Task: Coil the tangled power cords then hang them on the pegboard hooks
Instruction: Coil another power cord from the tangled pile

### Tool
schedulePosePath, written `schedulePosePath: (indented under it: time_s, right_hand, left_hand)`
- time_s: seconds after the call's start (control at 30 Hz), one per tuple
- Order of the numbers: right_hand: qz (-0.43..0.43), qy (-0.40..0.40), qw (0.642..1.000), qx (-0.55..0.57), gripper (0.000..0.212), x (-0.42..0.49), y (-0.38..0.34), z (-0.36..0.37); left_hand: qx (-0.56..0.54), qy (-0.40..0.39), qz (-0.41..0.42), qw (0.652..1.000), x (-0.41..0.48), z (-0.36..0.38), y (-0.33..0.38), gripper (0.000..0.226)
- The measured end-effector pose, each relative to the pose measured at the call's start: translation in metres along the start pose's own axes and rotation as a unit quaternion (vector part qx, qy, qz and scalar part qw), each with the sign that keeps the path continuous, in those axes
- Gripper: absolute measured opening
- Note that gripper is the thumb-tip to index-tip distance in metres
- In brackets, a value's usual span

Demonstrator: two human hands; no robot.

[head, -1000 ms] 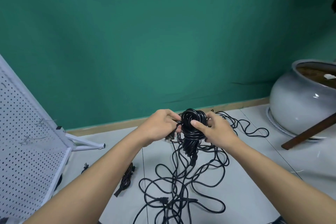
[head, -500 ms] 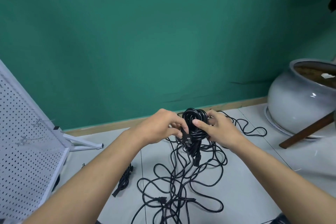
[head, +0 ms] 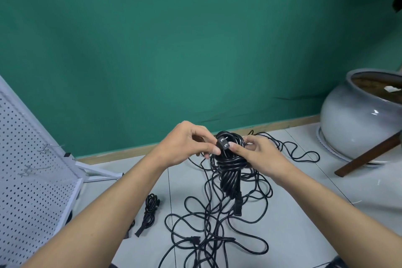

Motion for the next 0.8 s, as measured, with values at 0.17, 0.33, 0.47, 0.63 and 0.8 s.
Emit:
schedulePosePath:
  time_s: [0.17,0.33,0.47,0.63,0.8]
  right_hand:
    - [-0.006,-0.002,0.997,0.072,0.057,-0.01,-0.014,-0.004]
    - [-0.009,0.027,0.998,0.049,0.033,-0.012,-0.013,0.001]
    - [0.006,0.037,0.995,0.088,0.026,-0.011,-0.011,0.006]
    - [0.051,0.034,0.98,0.191,0.021,-0.015,-0.016,0.012]
    - [0.034,0.06,0.978,0.196,0.021,-0.018,-0.022,0.019]
  left_hand:
    - [-0.056,-0.005,-0.034,0.998,-0.005,0.009,-0.001,0.01]
    - [-0.046,0.053,-0.071,0.995,-0.008,0.015,-0.002,0.018]
    - [0.033,0.073,-0.12,0.989,-0.004,0.016,-0.01,0.025]
    - [0.125,0.11,-0.117,0.979,-0.003,0.022,-0.01,0.025]
    - [0.203,0.132,-0.083,0.967,-0.002,0.029,-0.01,0.028]
Point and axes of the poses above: each hand's wrist, its own x-axis towards the middle knuckle, its own z-axis out of the palm, y = z × x, the point moved 2 cm from there along x, towards the middle knuckle, and after that the axes turned 12 degrees about y, right-handed, at the moved point
